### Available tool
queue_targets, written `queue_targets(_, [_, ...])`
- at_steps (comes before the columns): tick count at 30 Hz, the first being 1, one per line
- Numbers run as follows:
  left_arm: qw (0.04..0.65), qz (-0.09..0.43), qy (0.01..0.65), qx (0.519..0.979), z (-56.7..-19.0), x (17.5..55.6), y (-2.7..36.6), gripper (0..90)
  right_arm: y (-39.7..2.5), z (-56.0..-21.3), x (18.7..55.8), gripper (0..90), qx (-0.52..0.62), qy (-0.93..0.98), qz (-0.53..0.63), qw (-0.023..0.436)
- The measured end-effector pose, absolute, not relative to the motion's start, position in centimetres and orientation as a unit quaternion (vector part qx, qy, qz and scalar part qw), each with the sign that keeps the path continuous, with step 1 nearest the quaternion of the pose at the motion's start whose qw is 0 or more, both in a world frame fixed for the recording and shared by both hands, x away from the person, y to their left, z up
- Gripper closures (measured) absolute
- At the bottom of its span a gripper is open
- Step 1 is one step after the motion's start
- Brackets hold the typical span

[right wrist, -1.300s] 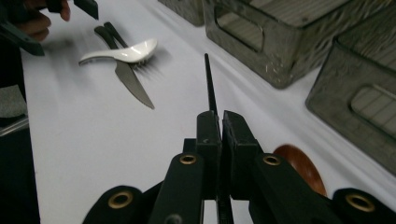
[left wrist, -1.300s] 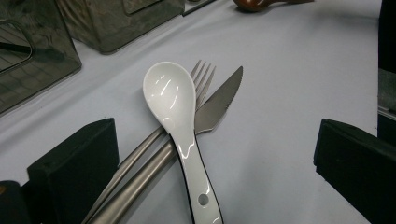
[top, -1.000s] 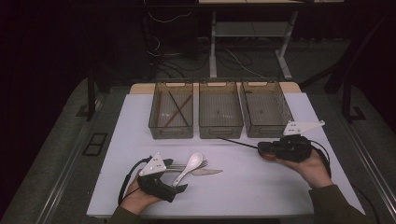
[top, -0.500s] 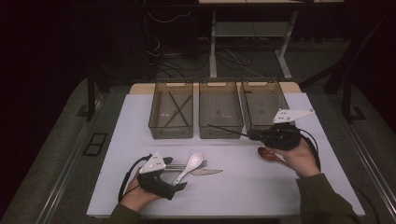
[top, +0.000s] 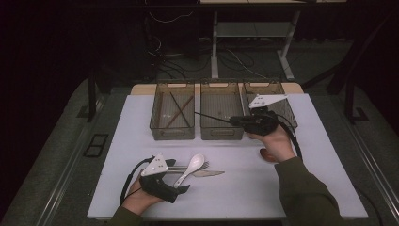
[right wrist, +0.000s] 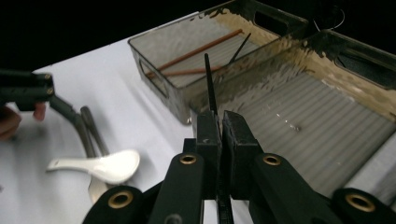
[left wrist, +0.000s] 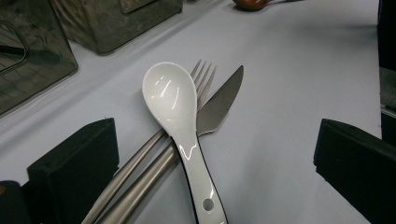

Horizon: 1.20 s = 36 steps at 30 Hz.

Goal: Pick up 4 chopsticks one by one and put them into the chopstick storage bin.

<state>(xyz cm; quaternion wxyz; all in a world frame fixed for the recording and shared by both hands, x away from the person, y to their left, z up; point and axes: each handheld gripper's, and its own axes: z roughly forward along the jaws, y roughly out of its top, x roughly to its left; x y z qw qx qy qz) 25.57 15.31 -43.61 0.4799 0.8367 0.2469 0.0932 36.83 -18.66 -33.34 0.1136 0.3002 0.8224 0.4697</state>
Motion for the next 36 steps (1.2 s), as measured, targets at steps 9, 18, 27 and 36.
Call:
queue_targets(9, [0.483,0.091,0.247,0.835,-43.5,25.4,15.2,0.0,-14.5,-33.2,39.3,85.2,0.306,0.827,0.456,0.124])
queue_targets(18, [0.485,0.092,0.247,0.834,-43.4,25.3,15.3,0.0,-10.8,-34.3,41.5,85.2,0.316,0.829,0.444,0.123])
queue_targets(27, [0.489,0.092,0.245,0.832,-43.4,25.3,15.2,0.0,-7.3,-35.9,43.6,85.2,0.335,0.83,0.428,0.122])
queue_targets(36, [0.493,0.091,0.245,0.83,-43.3,25.3,15.3,0.0,-4.2,-36.9,45.9,85.2,0.347,0.838,0.399,0.137])
